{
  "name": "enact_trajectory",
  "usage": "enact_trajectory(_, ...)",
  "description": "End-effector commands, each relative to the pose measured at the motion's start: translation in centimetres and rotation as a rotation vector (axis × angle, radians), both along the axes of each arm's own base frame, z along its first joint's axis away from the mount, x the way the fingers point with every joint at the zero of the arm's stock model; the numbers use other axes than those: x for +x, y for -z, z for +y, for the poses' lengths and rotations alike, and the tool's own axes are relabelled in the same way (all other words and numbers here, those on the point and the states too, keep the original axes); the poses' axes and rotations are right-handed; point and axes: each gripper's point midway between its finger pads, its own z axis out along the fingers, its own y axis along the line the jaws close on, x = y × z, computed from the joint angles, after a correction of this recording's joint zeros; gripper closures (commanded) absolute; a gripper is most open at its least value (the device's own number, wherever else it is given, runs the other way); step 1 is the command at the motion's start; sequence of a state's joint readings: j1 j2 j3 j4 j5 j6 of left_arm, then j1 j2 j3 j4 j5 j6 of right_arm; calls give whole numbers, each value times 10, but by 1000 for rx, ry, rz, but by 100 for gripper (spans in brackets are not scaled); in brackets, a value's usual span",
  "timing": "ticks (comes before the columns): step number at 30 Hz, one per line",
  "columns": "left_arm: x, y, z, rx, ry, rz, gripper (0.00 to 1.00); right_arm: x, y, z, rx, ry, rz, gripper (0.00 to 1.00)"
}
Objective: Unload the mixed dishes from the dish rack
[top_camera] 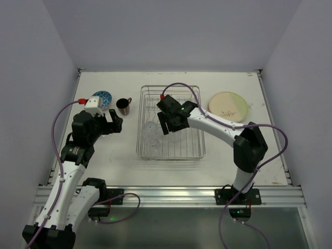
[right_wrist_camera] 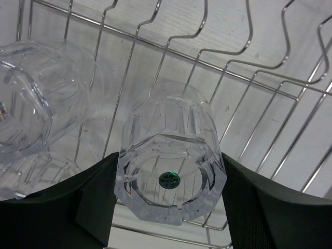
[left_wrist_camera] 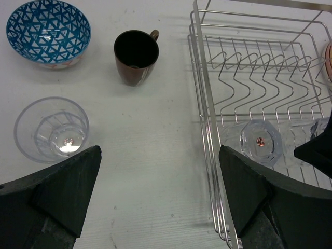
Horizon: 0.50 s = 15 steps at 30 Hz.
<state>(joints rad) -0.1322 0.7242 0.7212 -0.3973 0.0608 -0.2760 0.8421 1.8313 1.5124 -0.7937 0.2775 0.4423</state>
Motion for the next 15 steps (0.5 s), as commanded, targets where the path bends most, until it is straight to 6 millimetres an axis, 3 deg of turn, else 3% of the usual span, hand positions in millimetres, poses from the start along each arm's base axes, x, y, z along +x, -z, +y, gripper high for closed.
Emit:
enact_trajectory(1, 4, -22, -9, -19, 44, -72, 0, 6, -57, -8, 87, 31, -141, 71)
enact_trajectory(8, 4, -37, -31, -120, 128, -72, 0, -4, -106, -16, 223, -2, -226, 76)
enact_trajectory(9, 4, -40, -37, -144, 154, -72, 0, -7, -124, -20, 272, -8, -258, 76)
enact_trajectory(12, -4, -67, -71, -288, 320, -119, 0, -12, -152, -16, 409, -76, -308, 80)
enact_trajectory(14, -21, -80, -101, -430, 494, -103, 0, -19, -198, -15, 561, -148, -425, 81)
enact_trajectory(15, -25, -103, -112, -459, 581, -192, 0, -25, -200, -15, 607, -184, -426, 81)
